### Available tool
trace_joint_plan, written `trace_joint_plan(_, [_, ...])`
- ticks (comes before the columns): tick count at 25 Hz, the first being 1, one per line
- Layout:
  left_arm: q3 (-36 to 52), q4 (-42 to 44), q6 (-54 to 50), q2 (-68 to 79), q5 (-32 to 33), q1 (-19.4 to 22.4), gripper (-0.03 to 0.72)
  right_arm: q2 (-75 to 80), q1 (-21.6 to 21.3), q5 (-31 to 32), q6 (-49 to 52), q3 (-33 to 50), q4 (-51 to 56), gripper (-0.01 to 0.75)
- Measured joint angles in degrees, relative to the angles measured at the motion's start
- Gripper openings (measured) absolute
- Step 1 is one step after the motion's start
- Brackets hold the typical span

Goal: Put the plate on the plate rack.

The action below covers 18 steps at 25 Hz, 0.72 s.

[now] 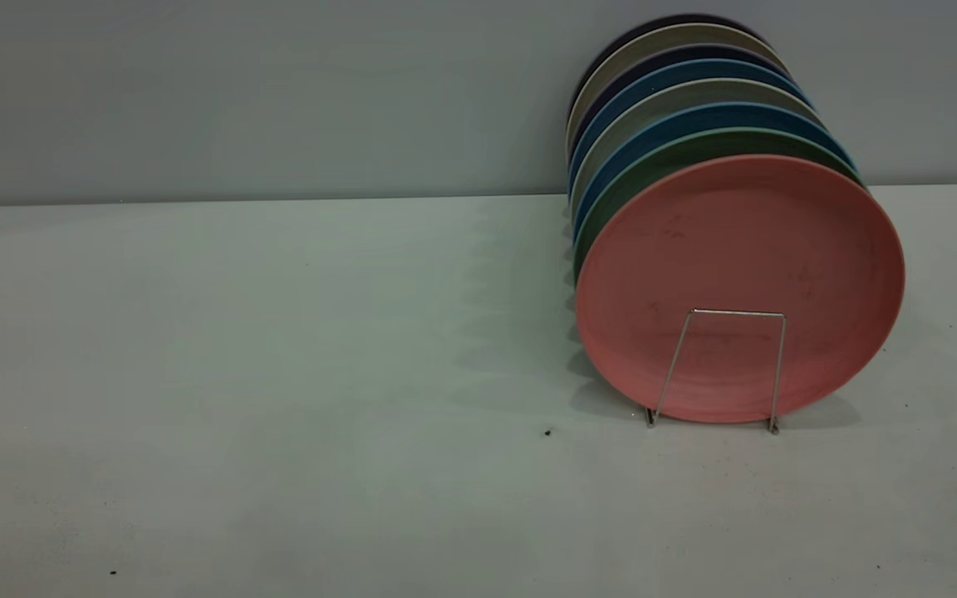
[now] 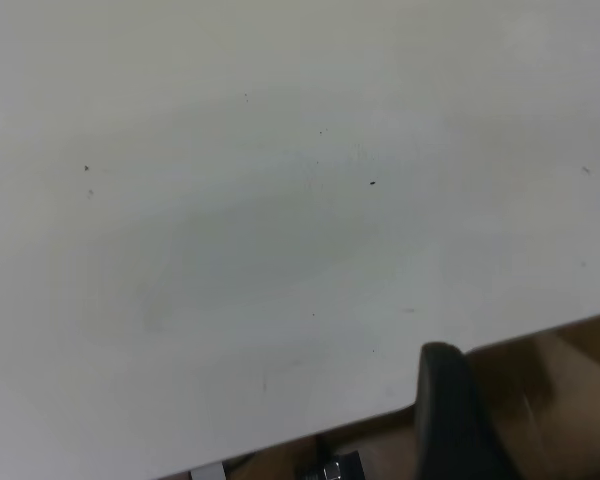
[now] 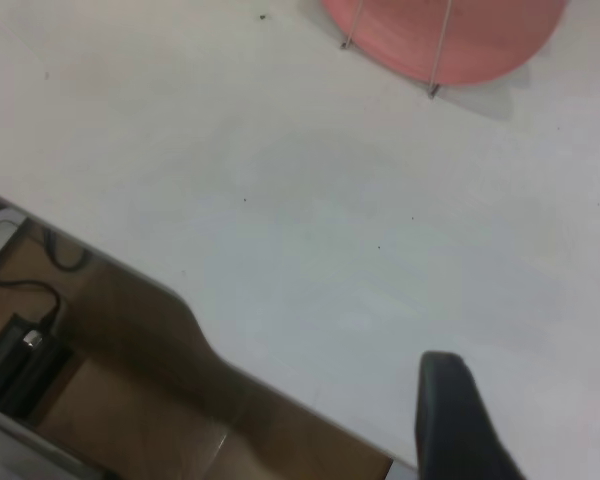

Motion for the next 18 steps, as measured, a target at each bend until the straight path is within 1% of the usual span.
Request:
trace_joint_plan(9, [0.0,0.0,0.02,0.0,0.0,0.0,0.417,0.0,0.0,0.0,0.04,0.0,0.0,0.38])
trace_joint_plan(11, [0.0,0.0,0.02,0.0,0.0,0.0,0.417,0.0,-0.64,0.0,0.04,0.0,0.0,0.38])
trace_joint_plan(14, [0.0,0.0,0.02,-0.65,0.02,0.31,0.417,-0.5,-4.5,0.0,0.04,0.0,0.24,0.38])
trace_joint_plan(18, [0.0,-0.06,0.02,-3.52,0.07,3.63,0.417,-3.16,-11.69,0.05,0.04,0.0,0.35,0.38])
